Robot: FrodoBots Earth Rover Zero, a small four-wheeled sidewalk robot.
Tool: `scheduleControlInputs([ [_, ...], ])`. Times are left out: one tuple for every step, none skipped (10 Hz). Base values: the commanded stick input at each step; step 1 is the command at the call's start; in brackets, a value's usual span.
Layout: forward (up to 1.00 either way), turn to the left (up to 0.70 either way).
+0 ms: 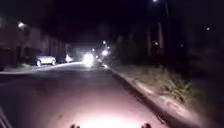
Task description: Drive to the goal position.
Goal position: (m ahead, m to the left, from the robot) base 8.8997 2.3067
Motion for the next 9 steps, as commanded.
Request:
scheduleControlInputs([
  [0.70,0.00],
  [0.70,0.00],
  [0.70,0.00],
  [0.70,0.00],
  [0.70,0.00],
  [0.70,0.00],
  [0.70,0.00],
  [0.70,0.00],
  [0.70,0.00],
])
